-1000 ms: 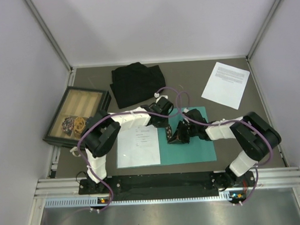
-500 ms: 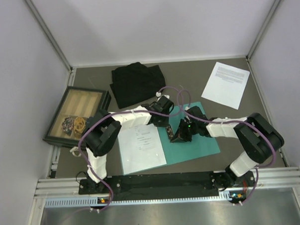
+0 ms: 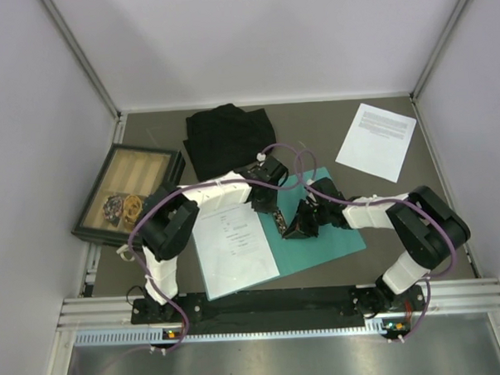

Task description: Put the files into the folder

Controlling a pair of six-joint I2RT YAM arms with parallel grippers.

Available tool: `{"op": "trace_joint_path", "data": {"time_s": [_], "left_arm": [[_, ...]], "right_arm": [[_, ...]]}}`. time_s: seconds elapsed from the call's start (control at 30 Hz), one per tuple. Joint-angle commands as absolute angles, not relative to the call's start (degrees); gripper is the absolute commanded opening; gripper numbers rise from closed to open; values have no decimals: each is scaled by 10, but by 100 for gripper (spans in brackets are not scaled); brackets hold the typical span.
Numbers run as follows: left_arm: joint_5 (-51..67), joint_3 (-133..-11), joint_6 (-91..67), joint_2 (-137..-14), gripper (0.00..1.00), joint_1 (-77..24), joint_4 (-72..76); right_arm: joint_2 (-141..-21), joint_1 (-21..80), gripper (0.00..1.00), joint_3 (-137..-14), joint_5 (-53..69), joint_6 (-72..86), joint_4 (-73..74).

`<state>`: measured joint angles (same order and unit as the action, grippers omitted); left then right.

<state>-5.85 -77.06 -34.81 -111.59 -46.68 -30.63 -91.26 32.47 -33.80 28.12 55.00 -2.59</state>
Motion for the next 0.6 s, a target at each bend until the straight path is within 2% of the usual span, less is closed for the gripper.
{"op": "trace_joint_path", "data": {"time_s": [0.0,0.1,0.17,0.2,0.23,0.5,0.57], "left_arm": [[-45,-730,-368,-1037,32,-468,-335],[-41,-712,-381,-1013,41,-468,-319],[-24,-701,-393,-1005,43,-469,-315],[-17,-697,-397,-1003,38,-470,-310],[-9,-693,-402,-1003,28,-473,-306],[11,-652,-451,-1050,1,-490,-280],[-21,-654,-472,-1069,0,-490,-318]], "right_arm": [[-941,334,0,-330,185,522,50],[-947,343,0,-332,182,523,47],[-947,346,0,-332,179,525,47],[-947,345,0,-333,178,526,47],[-945,345,0,-333,176,525,49],[-936,363,0,-367,151,511,95],[-928,368,0,-387,126,493,139]]}}
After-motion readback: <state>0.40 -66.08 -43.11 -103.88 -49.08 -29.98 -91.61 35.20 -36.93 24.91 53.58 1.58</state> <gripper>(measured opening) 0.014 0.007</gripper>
